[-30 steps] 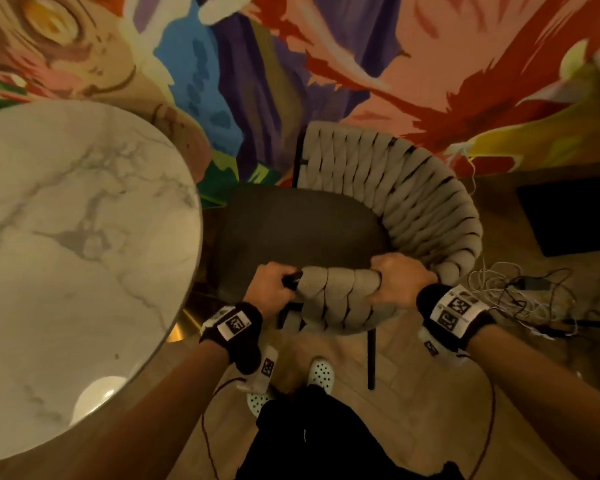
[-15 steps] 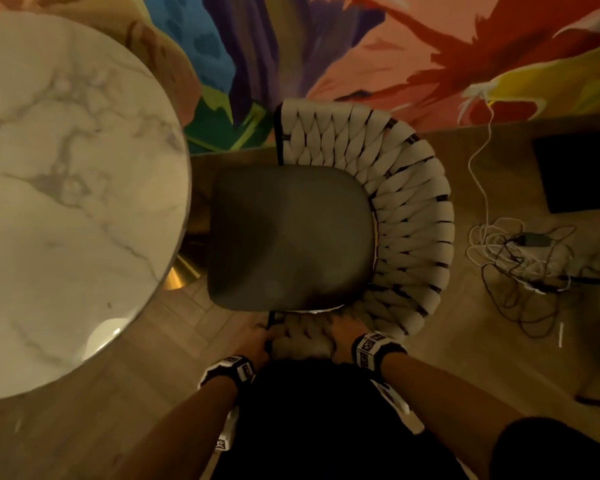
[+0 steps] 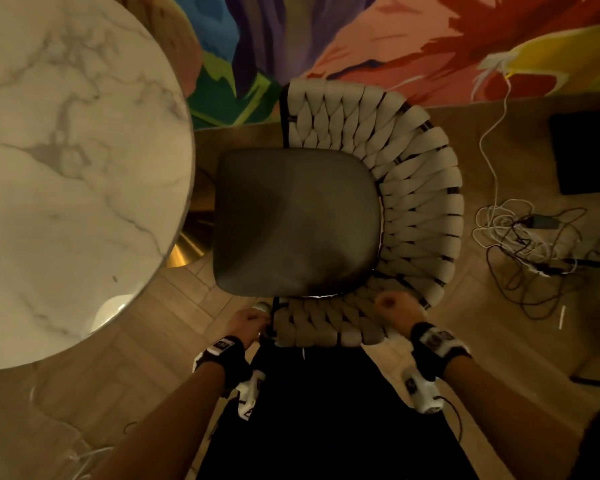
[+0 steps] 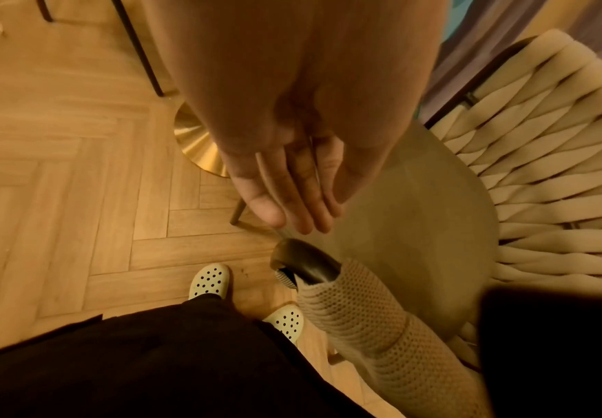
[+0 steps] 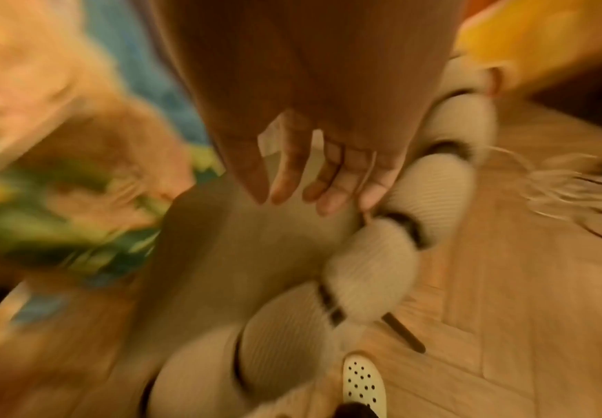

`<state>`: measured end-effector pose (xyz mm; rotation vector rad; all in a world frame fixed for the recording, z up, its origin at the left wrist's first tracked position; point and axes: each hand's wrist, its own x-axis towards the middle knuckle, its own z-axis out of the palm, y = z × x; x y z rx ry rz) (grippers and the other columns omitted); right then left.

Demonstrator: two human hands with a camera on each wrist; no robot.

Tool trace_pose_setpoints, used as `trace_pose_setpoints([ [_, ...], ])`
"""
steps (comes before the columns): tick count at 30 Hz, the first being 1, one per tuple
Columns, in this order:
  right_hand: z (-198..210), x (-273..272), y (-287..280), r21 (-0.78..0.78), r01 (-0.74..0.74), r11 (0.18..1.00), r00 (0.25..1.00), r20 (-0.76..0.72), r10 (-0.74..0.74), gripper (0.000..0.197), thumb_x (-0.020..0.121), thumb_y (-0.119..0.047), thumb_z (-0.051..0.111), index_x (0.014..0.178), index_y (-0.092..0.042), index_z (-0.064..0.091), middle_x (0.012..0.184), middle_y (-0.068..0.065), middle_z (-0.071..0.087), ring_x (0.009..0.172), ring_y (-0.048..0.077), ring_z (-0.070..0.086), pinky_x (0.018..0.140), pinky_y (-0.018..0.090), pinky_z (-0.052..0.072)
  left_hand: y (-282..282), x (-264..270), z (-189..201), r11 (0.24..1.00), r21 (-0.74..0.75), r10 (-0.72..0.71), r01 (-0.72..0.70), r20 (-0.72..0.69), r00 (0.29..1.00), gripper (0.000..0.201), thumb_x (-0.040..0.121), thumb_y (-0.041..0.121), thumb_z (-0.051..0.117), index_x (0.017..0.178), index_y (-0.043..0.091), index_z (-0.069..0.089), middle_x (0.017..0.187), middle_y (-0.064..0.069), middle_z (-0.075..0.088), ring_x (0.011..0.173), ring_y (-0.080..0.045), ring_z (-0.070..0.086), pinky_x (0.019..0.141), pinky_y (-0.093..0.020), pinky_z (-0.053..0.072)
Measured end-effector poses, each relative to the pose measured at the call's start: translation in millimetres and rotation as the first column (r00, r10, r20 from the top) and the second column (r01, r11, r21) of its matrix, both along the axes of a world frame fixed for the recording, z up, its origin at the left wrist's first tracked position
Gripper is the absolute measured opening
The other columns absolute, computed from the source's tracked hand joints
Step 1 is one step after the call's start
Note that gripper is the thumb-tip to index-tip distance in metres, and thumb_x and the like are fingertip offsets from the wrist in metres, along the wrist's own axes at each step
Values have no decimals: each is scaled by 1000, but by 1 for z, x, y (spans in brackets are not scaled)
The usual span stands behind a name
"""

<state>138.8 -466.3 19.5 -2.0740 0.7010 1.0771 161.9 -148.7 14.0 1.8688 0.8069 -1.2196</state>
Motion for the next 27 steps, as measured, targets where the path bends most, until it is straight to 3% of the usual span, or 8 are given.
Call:
trace_pose_setpoints([
  [2, 5, -8, -41, -76, 348, 935, 937, 64, -343, 10, 88, -17, 56, 83, -14, 64, 90, 13, 64, 87, 31, 60, 77, 35, 46, 2, -3, 0, 998, 27, 52, -52, 6, 999, 14, 88, 8, 51, 88, 10, 65, 89, -15, 64, 66, -20, 57, 55, -26, 45],
  [5, -1, -25, -76, -130, 686, 716, 727, 71, -683, 28, 90, -21, 55, 111, -2, 58, 103, 20, 60, 82, 31, 58, 78, 45, 51, 2, -14, 0, 999, 47, 13, -13, 7, 1000, 23, 86, 9, 49, 104, 6, 64, 85, -13, 65, 69, -23, 58, 60, -32, 51],
  [8, -8, -29, -77, 29, 848, 530, 529, -114, -841, 47, 91, -32, 57, 130, -8, 46, 116, 17, 54, 91, 34, 59, 75, 44, 52, -5, -21, 6, 995, 56, 82, -79, -54, 995, 16, 90, 15, 47, 101, 8, 58, 77, -8, 56, 61, -16, 51, 53, -26, 44],
  [10, -13, -22, -72, 168, 871, 463, 489, -180, -854, 50, 92, -34, 56, 136, -14, 44, 126, 13, 52, 105, 34, 55, 75, 45, 53, -8, -22, 8, 995, 61, 84, -79, -72, 994, 18, 92, 22, 45, 100, 11, 57, 89, -12, 57, 68, -18, 52, 56, -27, 47],
  [14, -16, -4, -74, 206, 828, 522, 550, -112, -827, 44, 95, -20, 51, 138, -14, 42, 129, 15, 52, 92, 29, 58, 54, 42, 56, -13, -19, 12, 999, -4, -39, 39, -15, 999, 33, 91, 23, 50, 121, 12, 59, 111, -11, 61, 79, -19, 57, 65, -31, 50],
  [17, -23, 7, -85, 216, 798, 563, 593, -110, -798, 42, 94, -17, 52, 136, -12, 45, 133, 18, 53, 84, 26, 59, 48, 39, 56, -22, -13, 15, 945, -18, -324, 325, 53, 945, 38, 92, 18, 51, 129, 12, 56, 137, -14, 54, 120, -27, 54, 95, -27, 42],
  [20, -30, 26, -88, 237, 776, 585, 619, -111, -777, 45, 91, -22, 58, 134, -13, 49, 135, 18, 55, 92, 29, 62, 55, 41, 58, -30, -8, 18, 918, -42, -389, 394, 103, 916, 47, 92, 20, 52, 137, 10, 46, 145, -13, 44, 132, -27, 45, 106, -27, 34],
  [27, -27, 94, -72, 278, 701, 657, 702, -110, -703, 59, 83, -36, 68, 134, -16, 47, 127, 11, 60, 109, 35, 62, 78, 50, 57, -26, 20, 22, 945, 24, -324, 326, 195, 926, 63, 86, 16, 58, 144, 16, 32, 150, -14, 35, 132, -31, 44, 108, -35, 36],
])
